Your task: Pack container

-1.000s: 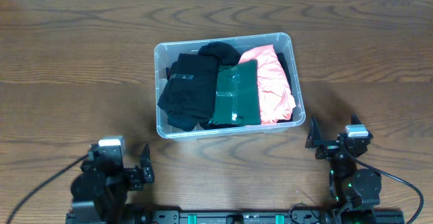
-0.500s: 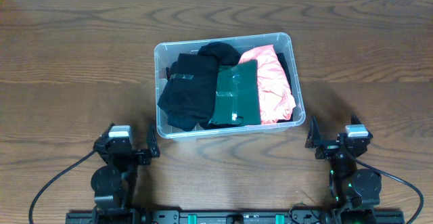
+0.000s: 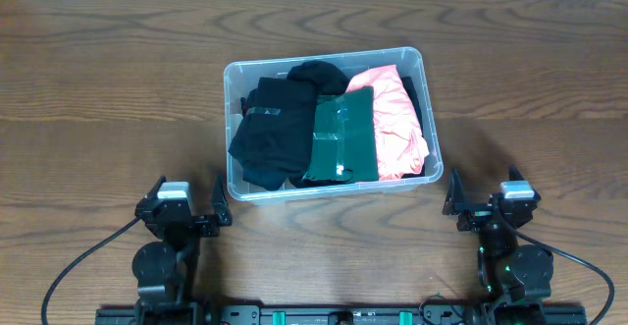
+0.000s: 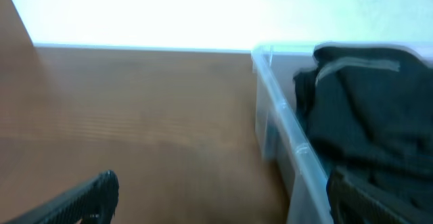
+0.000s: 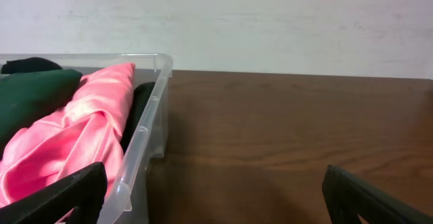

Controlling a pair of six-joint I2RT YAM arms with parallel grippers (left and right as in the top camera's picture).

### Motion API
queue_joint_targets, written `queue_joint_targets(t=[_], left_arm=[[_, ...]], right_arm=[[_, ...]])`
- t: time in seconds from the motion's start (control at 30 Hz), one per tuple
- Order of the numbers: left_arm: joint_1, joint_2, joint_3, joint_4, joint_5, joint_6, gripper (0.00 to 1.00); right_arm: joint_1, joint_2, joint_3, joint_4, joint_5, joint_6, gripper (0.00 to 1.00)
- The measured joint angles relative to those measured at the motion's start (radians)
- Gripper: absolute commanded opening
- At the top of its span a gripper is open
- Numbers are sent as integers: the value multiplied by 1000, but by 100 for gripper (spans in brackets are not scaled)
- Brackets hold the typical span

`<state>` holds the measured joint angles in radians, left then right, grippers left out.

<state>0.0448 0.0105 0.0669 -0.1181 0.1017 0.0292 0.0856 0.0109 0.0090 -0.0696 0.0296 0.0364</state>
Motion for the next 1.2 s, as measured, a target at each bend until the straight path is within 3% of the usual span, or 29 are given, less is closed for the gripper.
queue_joint_targets(t=[0.1,1.2], left_arm=[[0,-1,-43,126,-1,0,98],[0,-1,-42,95,-8,0,98]], right_arm=[[0,0,0,0,0,0,99],[0,0,0,0,0,0,99]])
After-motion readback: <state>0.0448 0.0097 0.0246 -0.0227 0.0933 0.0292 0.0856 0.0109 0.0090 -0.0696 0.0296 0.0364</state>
